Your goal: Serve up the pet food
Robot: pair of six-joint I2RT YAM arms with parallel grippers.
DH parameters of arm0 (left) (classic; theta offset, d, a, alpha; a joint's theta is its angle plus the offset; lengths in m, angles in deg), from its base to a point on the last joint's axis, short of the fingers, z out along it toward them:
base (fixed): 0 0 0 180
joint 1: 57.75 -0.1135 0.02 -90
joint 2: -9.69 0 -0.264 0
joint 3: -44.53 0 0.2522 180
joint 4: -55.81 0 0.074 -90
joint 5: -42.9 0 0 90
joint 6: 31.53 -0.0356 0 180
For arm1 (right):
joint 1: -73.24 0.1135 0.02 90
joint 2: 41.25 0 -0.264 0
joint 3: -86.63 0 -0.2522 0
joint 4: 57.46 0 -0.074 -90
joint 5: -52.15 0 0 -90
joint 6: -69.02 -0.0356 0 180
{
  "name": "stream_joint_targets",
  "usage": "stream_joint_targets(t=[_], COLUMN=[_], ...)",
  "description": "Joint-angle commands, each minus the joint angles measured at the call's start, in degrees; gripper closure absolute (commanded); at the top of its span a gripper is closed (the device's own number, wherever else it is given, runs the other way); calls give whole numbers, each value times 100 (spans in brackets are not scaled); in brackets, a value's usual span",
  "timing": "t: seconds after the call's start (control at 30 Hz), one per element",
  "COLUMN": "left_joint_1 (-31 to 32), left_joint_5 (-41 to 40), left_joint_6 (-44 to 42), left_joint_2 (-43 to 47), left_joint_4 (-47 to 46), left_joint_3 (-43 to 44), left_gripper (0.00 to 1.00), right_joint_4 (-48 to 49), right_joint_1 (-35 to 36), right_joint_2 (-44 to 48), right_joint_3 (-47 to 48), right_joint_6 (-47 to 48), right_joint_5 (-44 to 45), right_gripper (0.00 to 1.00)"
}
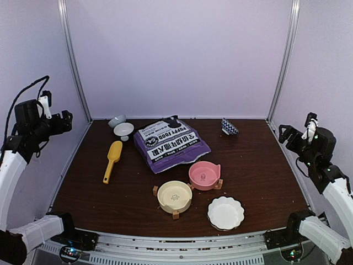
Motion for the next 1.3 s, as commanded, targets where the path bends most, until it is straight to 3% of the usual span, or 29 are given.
stream_joint_targets(t=[0.0,0.17,0.3,0.5,0.63,0.77,0.93,1.27], left_joint_1=[8,12,438,2722,4449,5399,5971,6195], left_joint_5=[73,16,203,-202,-939,-1128,-898,-2080], left_joint_6=[10,89,-112,-771,-1027,-1098,-1314,-1716], left_joint_2=[-146,-99,-186,-799,-1573,-2629,-3660,-5110], left_joint_4=[17,-129,-242,-223,-322,-745,-968,-572], left_joint_3=[199,15,-18,174,261,386,860,1556], left_gripper=[2,2,2,2,2,2,3,3], right_joint_4=[-220,-265,-44,484,518,637,780,1153], right_joint_1=[-24,-24,-20,347,987,1456,1706,1825], right_joint_2=[-41,67,140,-47,-282,-458,-760,-952], right_joint_3=[157,47,-52,-322,-361,-360,-299,-420], right_joint_6=[-175,-817,-735,-1013,-1068,-1060,-1036,-1087], right_joint_5=[486,1351,873,-221,-29,237,277,142], right_gripper=[0,0,0,0,0,0,0,0])
